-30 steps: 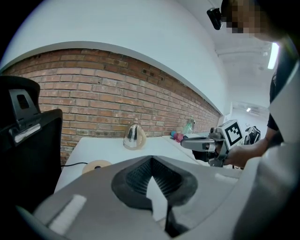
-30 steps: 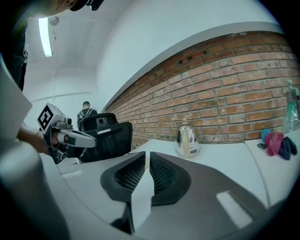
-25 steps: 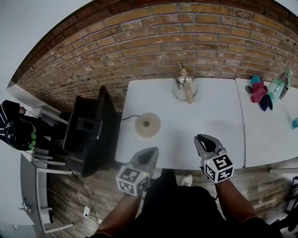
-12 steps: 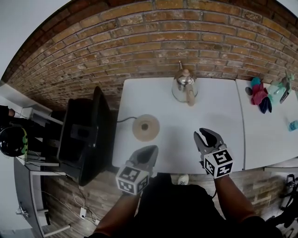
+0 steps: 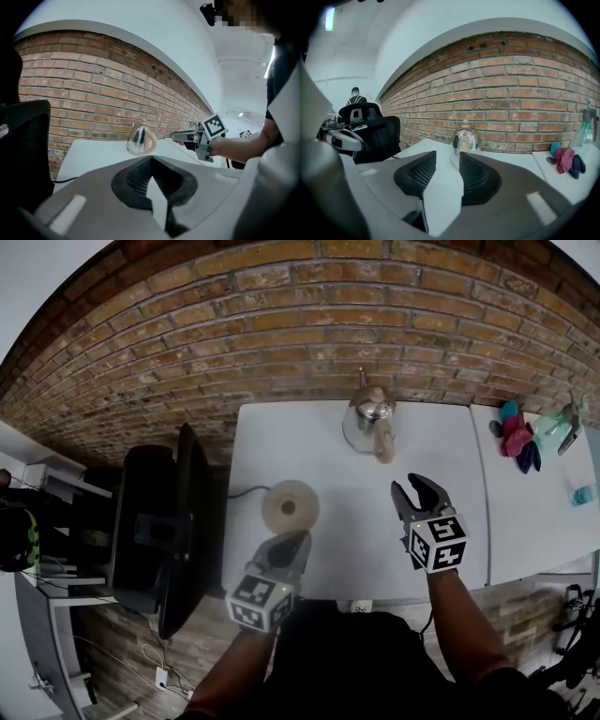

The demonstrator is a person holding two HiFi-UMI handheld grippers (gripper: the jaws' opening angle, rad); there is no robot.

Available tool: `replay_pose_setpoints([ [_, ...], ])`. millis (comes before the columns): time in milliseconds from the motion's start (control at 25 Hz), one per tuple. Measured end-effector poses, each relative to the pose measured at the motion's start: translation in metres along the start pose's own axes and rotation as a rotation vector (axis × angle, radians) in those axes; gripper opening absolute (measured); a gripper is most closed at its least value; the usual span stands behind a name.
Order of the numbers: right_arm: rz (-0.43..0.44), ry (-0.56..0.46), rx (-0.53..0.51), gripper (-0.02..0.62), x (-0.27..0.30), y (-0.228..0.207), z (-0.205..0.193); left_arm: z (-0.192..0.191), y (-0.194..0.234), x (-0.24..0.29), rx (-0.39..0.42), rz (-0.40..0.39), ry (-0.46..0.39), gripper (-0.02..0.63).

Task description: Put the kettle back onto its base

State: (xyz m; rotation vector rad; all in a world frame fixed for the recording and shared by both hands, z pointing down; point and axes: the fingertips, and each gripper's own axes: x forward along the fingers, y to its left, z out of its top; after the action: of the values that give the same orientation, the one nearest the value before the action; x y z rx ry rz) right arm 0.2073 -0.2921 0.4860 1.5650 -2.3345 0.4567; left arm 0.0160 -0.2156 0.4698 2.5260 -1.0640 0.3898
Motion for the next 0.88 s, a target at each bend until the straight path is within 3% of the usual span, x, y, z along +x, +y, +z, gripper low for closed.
replay_pose_setpoints([
  [280, -0.036, 0.070, -0.010, 0.220, 0.044, -0.016, 0.001, 0.003, 0.019, 0.008, -0.028, -0.006, 0.002, 0.000],
  [880, -0.079, 0.131, 0.016, 0.221, 0.112, -0.044, -0.011, -0.010, 0.054, 0.029, -0.058, -0.016, 0.060, 0.000],
])
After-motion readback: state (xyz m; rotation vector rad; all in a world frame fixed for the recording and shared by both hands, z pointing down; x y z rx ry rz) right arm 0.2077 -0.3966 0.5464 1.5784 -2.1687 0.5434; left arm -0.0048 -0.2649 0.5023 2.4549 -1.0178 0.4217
